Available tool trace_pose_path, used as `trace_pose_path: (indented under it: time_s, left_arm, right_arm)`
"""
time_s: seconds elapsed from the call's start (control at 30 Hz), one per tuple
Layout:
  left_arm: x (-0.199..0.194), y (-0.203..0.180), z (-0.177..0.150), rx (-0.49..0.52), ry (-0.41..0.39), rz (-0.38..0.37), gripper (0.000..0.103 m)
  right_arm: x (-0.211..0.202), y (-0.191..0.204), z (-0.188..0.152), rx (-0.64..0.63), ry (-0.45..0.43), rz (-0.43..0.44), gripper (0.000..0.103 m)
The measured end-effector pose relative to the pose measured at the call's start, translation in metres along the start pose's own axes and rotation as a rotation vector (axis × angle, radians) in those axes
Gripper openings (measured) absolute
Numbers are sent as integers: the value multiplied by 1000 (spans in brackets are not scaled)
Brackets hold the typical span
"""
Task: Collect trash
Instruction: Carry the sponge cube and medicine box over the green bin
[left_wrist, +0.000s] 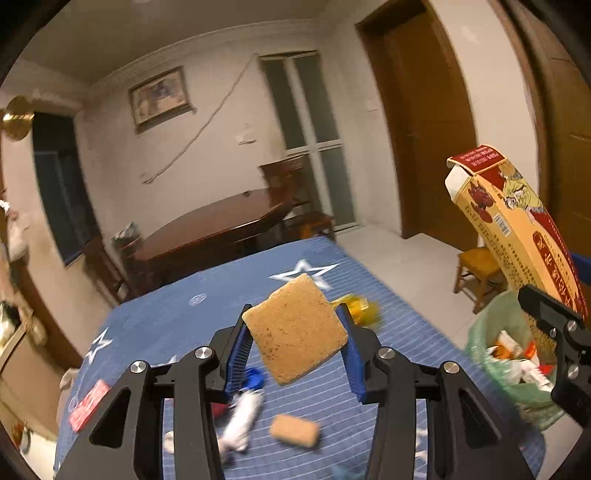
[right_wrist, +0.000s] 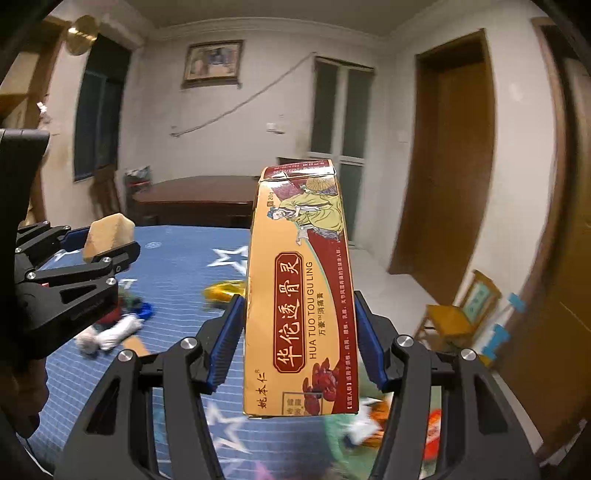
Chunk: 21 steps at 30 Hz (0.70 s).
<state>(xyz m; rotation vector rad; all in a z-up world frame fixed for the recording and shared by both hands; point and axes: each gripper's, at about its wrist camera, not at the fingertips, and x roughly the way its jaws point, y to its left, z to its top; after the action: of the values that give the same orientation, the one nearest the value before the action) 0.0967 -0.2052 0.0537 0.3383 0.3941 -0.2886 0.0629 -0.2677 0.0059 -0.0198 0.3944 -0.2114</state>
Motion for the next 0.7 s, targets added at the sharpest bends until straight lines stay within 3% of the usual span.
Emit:
trace_pose_path:
  time_s: [0.43, 0.7]
  left_arm:
    - [29, -137, 29, 144, -10, -164, 46]
    - [54, -205, 24, 217, 17, -266, 46]
  right_arm:
    - [-16, -86, -24, 85, 41, -181, 55]
    - [-23, -125, -48, 144, 88, -255, 55]
